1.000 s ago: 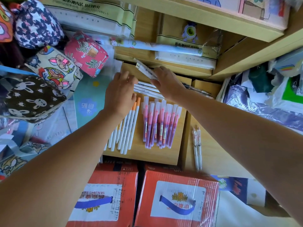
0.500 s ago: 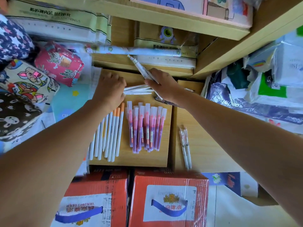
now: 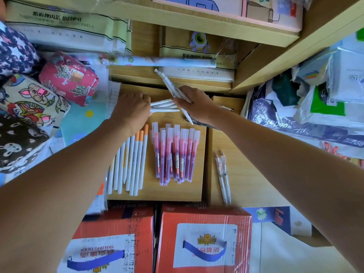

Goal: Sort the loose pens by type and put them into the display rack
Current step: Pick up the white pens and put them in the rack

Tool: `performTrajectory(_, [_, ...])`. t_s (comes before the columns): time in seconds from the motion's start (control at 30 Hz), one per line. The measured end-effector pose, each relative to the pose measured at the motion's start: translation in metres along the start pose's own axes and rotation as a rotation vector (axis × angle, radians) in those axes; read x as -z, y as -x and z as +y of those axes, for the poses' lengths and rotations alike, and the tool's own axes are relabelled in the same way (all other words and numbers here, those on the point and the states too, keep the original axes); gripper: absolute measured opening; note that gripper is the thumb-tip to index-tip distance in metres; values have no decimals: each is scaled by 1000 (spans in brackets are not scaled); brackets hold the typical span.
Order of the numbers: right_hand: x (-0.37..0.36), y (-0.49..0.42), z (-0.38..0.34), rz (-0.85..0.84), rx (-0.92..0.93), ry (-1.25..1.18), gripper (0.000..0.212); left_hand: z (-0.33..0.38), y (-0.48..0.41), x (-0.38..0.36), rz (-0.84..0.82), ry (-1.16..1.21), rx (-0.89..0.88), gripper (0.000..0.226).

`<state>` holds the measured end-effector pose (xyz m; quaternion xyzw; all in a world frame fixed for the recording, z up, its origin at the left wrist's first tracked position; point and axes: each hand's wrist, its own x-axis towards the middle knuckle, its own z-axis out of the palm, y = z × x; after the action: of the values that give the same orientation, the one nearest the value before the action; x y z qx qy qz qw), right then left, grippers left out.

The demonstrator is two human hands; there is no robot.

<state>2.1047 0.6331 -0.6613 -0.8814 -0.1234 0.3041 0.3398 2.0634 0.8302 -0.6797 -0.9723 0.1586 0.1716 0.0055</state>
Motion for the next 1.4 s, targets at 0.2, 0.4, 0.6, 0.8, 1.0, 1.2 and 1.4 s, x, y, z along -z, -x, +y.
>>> performTrajectory(0.2, [0,-2,-1,37,9,-78,21,1,6,4,44,144,3,31])
performTrajectory(0.4, [3,5,-9,40,33,-136,14,2,15,14,43,308,55,27])
performTrajectory(0.6, [10,33,-14,-16,-14,-362,17,17,40,28,39,581,248,27])
performTrajectory(0.8, [18,92,-8,-20,-18,-466,20,62,83,34,-51,1107,426,22])
performTrajectory(1.0, [38,177,-3,48,-64,-544,16,139,132,72,-120,1527,494,19])
performTrajectory(1.2, [59,261,17,289,-123,-599,18,208,159,112,-268,1400,385,28])
performTrajectory(1.4, [87,350,46,408,-205,-638,13,279,179,154,-599,1324,158,21])
